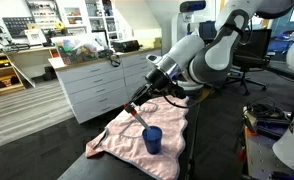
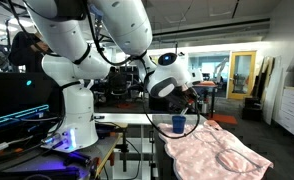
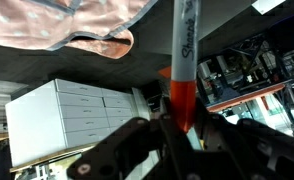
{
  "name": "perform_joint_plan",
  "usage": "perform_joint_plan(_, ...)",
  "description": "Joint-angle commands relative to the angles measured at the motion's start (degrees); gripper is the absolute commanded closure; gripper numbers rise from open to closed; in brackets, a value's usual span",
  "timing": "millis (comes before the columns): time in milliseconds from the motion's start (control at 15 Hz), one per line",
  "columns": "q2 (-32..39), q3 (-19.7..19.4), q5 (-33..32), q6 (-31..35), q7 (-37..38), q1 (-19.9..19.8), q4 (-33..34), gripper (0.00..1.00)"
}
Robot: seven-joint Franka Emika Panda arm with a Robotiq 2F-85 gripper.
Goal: Remove marker from the blue cup and place it on the apron
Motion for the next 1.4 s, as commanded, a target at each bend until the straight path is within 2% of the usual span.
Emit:
perform_joint_plan(0,-6.1,3.0,2.8,-1.7,3.5,-1.9,-0.3,0.93)
perform_joint_plan(400,-9.5,4.3,7.8,-5.3,3.4,-2.0,3.0,0.93)
perform_joint_plan(933,-15.1,1.5,16.1,-14.3,1.8,0.4,6.9,0.93)
perform_joint_plan(1333,-18.6,-2.7,20.8,-20.4,1.0,4.1,8.8,0.93)
